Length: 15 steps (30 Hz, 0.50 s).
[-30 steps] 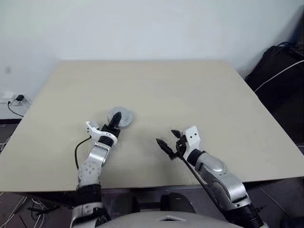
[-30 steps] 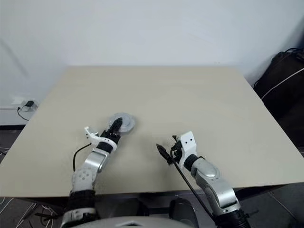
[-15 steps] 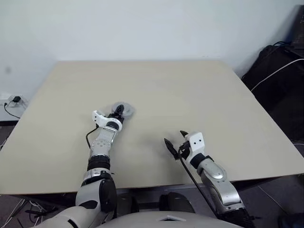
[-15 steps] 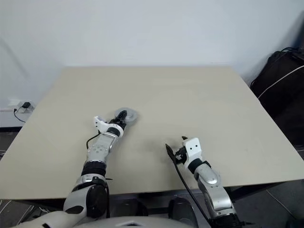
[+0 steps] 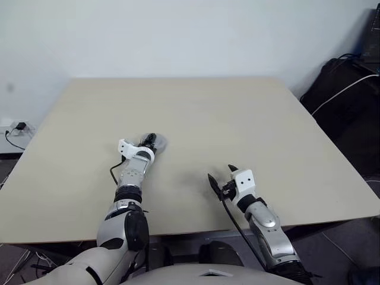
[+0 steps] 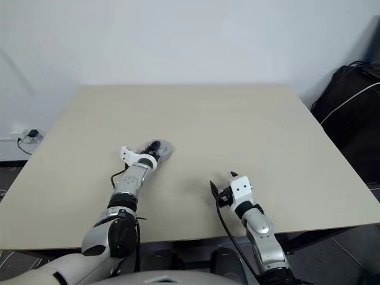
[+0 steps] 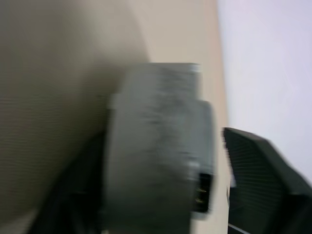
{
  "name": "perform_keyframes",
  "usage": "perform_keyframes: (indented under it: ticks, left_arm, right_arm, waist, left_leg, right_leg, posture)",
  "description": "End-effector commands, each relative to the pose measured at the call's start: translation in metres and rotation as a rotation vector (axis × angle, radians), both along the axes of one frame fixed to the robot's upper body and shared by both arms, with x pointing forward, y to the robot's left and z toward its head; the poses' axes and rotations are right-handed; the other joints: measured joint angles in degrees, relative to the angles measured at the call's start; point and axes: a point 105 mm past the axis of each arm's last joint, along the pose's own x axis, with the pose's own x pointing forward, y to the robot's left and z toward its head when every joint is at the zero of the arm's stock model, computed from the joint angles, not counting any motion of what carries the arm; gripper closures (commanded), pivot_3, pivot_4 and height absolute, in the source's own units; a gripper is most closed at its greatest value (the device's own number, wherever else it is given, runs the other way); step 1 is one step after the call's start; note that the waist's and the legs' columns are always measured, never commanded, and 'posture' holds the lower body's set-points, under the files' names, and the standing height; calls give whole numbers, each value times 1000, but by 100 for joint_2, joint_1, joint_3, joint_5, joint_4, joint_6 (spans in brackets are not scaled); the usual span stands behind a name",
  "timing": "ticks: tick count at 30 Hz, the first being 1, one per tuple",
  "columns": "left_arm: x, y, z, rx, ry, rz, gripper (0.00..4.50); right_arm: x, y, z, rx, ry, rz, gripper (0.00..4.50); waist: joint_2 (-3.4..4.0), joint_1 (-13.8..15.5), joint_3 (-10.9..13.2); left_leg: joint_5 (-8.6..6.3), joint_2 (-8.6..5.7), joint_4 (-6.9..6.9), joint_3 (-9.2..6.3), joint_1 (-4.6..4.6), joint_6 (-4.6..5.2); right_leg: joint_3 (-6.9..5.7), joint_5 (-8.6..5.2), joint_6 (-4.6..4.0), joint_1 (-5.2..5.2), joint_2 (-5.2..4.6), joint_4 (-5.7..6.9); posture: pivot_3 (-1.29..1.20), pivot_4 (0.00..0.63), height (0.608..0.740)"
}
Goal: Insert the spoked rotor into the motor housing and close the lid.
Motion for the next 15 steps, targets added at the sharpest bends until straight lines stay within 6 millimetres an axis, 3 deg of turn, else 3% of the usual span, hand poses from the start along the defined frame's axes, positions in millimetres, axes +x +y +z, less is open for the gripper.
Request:
perform_keyframes:
  ticks: [1, 7, 15]
  left_arm:
    - [-16, -5, -14, 86, 75, -81, 30]
    - [-71, -6, -35, 286, 137, -294, 30]
    - [-124, 10, -30, 549, 73, -410, 30]
  right_arm:
    - [7, -2, 12, 9, -53, -14, 0]
    - [7, -2, 13, 44, -34, -44, 0]
    - [7, -8, 14, 95, -9, -136, 0]
  waist:
    - [6, -27, -22]
    - [17, -66, -118]
    - [74, -65, -163]
  left_leg:
    - [0, 1, -1, 0, 2, 0]
    - [-2, 0, -24, 0, 18, 0]
    - [-10, 3, -58, 2, 97, -10]
  right_leg:
    - [2, 0, 0, 0, -2, 0]
    - [4, -2, -7, 0, -9, 7]
    - [-5, -38, -58, 28, -28, 9]
  posture:
    - [0, 0, 740]
    - [0, 0, 740]
    - [0, 0, 740]
